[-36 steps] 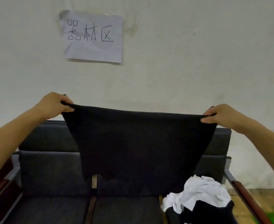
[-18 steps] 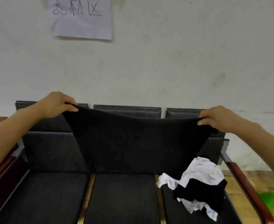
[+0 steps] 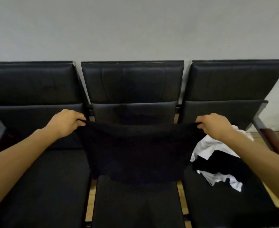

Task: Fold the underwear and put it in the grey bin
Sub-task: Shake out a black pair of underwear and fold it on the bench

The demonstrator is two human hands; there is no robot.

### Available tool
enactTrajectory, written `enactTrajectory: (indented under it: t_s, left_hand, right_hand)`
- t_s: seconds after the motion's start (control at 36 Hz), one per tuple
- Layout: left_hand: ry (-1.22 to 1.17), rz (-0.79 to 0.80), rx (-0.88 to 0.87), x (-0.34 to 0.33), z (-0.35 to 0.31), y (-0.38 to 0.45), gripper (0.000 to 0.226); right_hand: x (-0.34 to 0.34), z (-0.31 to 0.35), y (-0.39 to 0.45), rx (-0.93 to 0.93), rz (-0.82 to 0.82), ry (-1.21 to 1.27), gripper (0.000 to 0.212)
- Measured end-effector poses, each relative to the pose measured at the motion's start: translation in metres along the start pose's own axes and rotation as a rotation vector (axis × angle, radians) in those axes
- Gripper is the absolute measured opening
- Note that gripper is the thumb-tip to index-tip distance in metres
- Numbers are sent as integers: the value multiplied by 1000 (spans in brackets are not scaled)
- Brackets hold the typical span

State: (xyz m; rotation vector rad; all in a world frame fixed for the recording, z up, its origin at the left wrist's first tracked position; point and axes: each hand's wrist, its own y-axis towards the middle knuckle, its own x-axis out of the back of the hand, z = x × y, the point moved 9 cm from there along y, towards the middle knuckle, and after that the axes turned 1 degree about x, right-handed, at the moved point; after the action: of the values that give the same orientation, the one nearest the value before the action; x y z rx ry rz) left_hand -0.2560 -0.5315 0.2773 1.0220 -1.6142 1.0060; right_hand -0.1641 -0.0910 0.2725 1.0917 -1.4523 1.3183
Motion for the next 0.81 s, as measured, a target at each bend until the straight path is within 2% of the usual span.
enactTrajectory:
  t_s: [0.19, 0.31, 0.36, 0.44, 0.47, 0.53, 0.61, 0.64, 0.69, 0.72, 0.78, 0.81]
  left_hand:
    - [6, -84, -2, -22, 16, 45, 22]
    - [-9, -103, -36, -40, 11, 44, 25]
    - [-18, -129, -76, -52, 3, 31, 24]
    - [10, -200, -143, -76, 0, 7, 20]
    - [27, -202, -156, -88, 2, -1, 19]
    - [67, -181, -165, -125, 3, -22, 19]
    - [95, -187, -212, -181, 2, -53, 27]
    - [111, -214, -206, -212, 1, -68, 30]
    - [110, -192, -190, -250, 8, -88, 35]
    - [103, -211, -196, -280, 13, -99, 37]
    - [104, -169, -170, -330, 22, -113, 40]
    - [123, -156, -153, -372, 29, -132, 41]
  right_hand:
    - [-26, -4, 30, -66, -110, 33, 25]
    - [-44, -7, 28, -61, -103, 23, 24]
    - [-55, -7, 21, -32, -116, 3, 21]
    - [-80, 3, 10, 105, -212, -87, 8]
    - [-89, 7, 3, 146, -235, -77, 15]
    - [-118, 14, -14, 171, -268, -32, 29]
    - [-176, 26, -34, 200, -279, 29, 32]
    - [-213, 31, -40, 215, -296, 32, 33]
    - [-261, 38, -52, 223, -222, 62, 34]
    - [-294, 43, -59, 261, -241, 81, 36]
    - [-347, 52, -69, 275, -143, 59, 44]
    - [-394, 64, -82, 289, -114, 57, 46]
